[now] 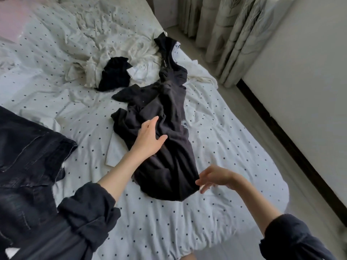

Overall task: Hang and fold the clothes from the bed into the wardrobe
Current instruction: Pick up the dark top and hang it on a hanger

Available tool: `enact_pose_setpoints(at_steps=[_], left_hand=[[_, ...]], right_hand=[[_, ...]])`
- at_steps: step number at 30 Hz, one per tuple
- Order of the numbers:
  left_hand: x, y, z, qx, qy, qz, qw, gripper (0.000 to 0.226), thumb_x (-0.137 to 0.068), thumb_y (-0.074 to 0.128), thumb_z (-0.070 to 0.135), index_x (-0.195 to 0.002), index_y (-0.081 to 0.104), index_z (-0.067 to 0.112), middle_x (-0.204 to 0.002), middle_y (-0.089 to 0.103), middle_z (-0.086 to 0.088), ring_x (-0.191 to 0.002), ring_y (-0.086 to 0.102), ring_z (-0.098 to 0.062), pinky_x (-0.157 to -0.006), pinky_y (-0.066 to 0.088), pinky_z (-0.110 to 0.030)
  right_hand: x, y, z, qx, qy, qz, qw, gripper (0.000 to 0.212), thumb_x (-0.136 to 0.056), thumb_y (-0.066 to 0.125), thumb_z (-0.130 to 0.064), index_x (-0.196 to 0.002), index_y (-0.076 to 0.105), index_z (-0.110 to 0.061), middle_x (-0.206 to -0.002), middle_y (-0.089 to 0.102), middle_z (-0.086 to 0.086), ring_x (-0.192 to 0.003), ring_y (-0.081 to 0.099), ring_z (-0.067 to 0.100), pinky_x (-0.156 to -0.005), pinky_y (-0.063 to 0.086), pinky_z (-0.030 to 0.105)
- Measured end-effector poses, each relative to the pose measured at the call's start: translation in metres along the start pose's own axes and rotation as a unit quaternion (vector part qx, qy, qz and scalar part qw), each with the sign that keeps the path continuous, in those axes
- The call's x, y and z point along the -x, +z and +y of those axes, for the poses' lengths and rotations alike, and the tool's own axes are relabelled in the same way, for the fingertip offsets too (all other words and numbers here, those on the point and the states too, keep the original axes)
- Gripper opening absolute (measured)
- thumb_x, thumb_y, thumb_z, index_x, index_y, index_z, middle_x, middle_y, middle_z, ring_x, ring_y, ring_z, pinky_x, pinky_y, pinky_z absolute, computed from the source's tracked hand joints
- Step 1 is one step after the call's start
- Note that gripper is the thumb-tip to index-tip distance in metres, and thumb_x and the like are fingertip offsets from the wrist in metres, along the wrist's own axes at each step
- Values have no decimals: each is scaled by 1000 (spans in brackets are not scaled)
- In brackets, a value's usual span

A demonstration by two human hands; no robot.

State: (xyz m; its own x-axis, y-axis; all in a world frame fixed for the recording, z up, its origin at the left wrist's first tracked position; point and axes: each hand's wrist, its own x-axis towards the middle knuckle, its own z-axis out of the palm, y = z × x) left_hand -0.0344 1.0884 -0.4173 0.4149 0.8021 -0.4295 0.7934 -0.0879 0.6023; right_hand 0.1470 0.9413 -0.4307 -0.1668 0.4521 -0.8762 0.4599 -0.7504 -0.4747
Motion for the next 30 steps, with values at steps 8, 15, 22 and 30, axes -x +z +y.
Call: enact_pose_setpoints(at_steps=[8, 15, 22, 30], left_hand=[[-63, 10, 9, -55, -95, 111, 988, 92, -88, 62, 35, -151, -1, 12, -154, 17, -18, -140, 17, -35, -110, 23, -44], [-37, 47, 40, -149, 133, 83, 976, 24, -93, 51, 16, -112, 65, 9, -108, 65, -6, -112, 45, -25, -92, 26, -32], [-34, 49, 79, -22, 354, -67, 933, 29, -87, 49, 11, -101, 73, 15, -99, 70, 5, -100, 59, -11, -91, 46, -28], [-107, 24, 5, -313, 177, -74, 930, 53, -97, 43, 23, -148, 27, 20, -156, 20, -1, -144, 15, -24, -113, 25, -40]], right_hand=[[-20, -40, -6, -118, -78, 292, 946, 28, -97, 50, -25, -111, 65, -7, -106, 68, 10, -98, 64, 25, -81, 50, 32], [-24, -85, -24, -281, -143, 426, 848, 28, -97, 45, -27, -112, 64, -11, -99, 68, 1, -87, 64, 13, -74, 46, 26], [-25, -128, -15, -300, -94, 481, 818, 35, -97, 38, -39, -116, 56, -15, -120, 60, 4, -108, 56, 18, -87, 42, 34], [-105, -134, -31, -24, -84, 431, 898, 59, -93, 47, -48, -140, 40, -14, -140, 48, 7, -129, 44, 29, -102, 38, 38]])
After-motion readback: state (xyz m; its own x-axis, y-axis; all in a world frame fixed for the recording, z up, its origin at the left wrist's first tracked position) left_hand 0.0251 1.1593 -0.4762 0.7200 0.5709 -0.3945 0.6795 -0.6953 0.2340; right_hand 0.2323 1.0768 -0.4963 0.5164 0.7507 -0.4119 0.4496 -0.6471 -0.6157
